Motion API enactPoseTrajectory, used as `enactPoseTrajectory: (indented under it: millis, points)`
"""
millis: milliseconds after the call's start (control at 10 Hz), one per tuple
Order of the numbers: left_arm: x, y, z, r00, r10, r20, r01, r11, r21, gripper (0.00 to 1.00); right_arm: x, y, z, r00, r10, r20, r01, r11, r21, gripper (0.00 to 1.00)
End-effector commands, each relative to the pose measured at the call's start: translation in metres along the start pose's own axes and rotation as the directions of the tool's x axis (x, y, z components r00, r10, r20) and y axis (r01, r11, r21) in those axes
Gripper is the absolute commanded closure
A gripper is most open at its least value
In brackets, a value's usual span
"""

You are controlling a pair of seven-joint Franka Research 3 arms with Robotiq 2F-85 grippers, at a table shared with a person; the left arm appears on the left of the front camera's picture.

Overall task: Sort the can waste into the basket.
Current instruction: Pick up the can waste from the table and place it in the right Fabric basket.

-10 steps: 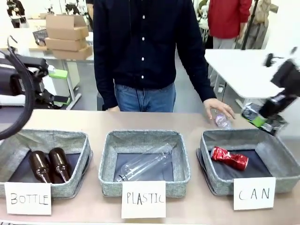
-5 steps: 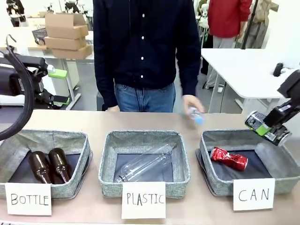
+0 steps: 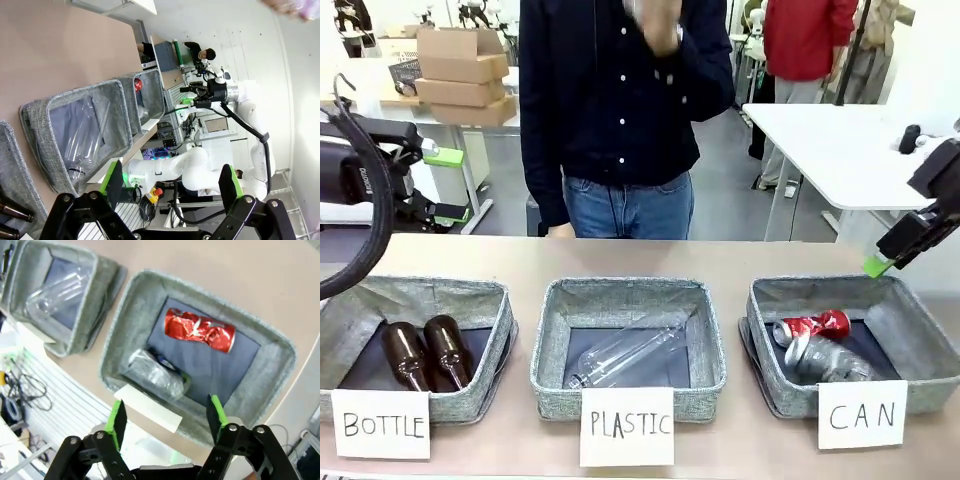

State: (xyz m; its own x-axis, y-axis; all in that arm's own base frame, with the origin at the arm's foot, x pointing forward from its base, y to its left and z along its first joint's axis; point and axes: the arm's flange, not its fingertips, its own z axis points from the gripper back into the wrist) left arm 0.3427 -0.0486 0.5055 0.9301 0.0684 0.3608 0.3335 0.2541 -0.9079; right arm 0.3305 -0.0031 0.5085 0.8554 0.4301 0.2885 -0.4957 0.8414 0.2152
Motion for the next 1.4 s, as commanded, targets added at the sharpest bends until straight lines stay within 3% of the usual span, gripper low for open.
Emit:
enactPoseTrajectory:
  millis: [0,500,600,700,800,900,1000,1100,1200,1300]
  points:
    - [0.0,-0.003,0.001,1.0,0.005,0.006,-0.005,1.0,-0.021,0.0,0.005,0.0,-0.002,1.0,-0.019,0.022,0.019,1.0,0.012,0.0]
    - [0.0,-0.003,0.001,1.0,0.005,0.006,-0.005,1.0,-0.021,0.0,0.008,0.001,-0.004,0.999,0.007,0.034,-0.007,1.0,0.028,0.0]
    - [0.0,-0.003,0.001,1.0,0.005,0.006,-0.005,1.0,-0.021,0.0,0.011,0.004,0.0,0.994,0.034,0.106,-0.045,0.994,0.096,0.0]
    - [0.0,-0.003,0.001,1.0,0.005,0.006,-0.005,1.0,-0.021,0.0,0.015,0.007,0.016,0.941,-0.12,0.315,0.004,0.939,0.345,0.0]
    - [0.0,-0.003,0.001,1.0,0.005,0.006,-0.005,1.0,-0.021,0.0,0.018,0.006,0.033,0.869,-0.322,0.377,0.038,0.801,0.598,0.0]
    - [0.0,-0.003,0.001,1.0,0.005,0.006,-0.005,1.0,-0.021,0.0,0.018,0.001,0.046,0.827,-0.452,0.335,0.021,0.619,0.785,0.0]
    - [0.0,-0.003,0.001,1.0,0.005,0.006,-0.005,1.0,-0.021,0.0,0.017,-0.007,0.051,0.794,-0.537,0.285,-0.01,0.457,0.889,0.0]
    - [0.0,-0.003,0.001,1.0,0.005,0.006,-0.005,1.0,-0.021,0.0,0.021,-0.012,0.047,0.774,-0.579,0.256,0.034,0.441,0.897,0.0]
    - [0.0,-0.003,0.001,1.0,0.005,0.006,-0.005,1.0,-0.021,0.0,0.015,0.003,0.054,0.918,-0.273,0.287,0.08,0.837,0.541,0.0]
    - [0.0,-0.003,0.001,1.0,0.005,0.006,-0.005,1.0,-0.021,0.0,0.015,0.003,0.054,0.918,-0.273,0.287,0.08,0.837,0.541,0.0]
